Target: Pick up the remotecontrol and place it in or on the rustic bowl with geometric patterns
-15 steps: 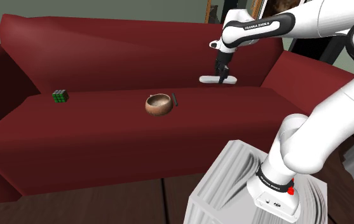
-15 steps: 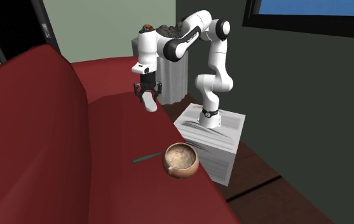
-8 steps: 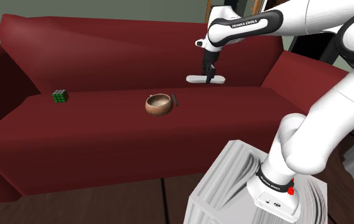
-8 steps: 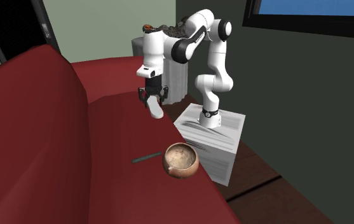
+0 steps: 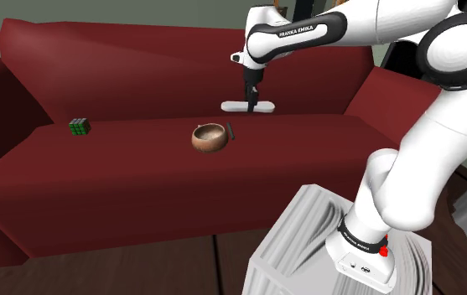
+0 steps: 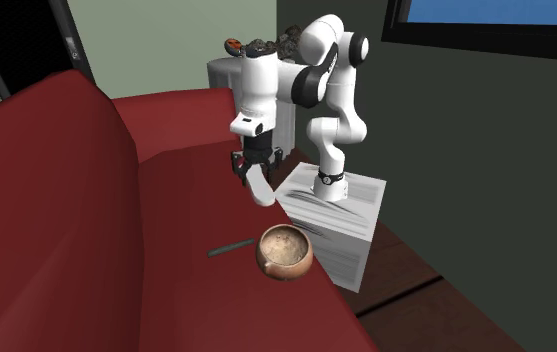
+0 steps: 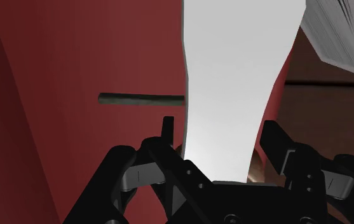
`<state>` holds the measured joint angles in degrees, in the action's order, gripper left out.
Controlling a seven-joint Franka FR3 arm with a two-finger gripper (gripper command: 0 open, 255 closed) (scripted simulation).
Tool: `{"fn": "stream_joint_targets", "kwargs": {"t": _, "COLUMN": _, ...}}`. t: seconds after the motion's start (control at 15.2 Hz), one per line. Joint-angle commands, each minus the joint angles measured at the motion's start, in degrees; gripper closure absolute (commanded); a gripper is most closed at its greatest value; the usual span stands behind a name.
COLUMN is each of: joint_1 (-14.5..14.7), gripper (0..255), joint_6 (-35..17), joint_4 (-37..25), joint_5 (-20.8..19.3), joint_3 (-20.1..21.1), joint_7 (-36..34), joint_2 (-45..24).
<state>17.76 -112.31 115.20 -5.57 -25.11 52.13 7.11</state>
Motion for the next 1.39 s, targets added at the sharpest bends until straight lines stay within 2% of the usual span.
{"fn": "stream_joint_targets", "kwargs": {"t": 0.0, "joint_1": 1.01, "gripper": 255, "joint_6": 0.39, "joint_4": -2.44, "joint_5": 1.05, "joint_3": 0.95, "joint_7": -1.56, "joint_2": -2.31}}
{"fn": "stream_joint_targets", "kwargs": {"t": 0.66, "joint_1": 5.16, "gripper": 255, "joint_6": 4.34, "joint_4": -19.37, "joint_5": 6.04, "joint_3": 5.28, "joint_7": -8.67, "joint_2": -16.57}}
{"fn": "stream_joint_targets", "kwargs": {"t": 1.32, "joint_1": 5.15, "gripper": 255, "joint_6": -3.03, "joint_4": -13.06, "joint_5": 6.45, "joint_3": 5.4, "joint_7": -8.64, "joint_2": -17.71}}
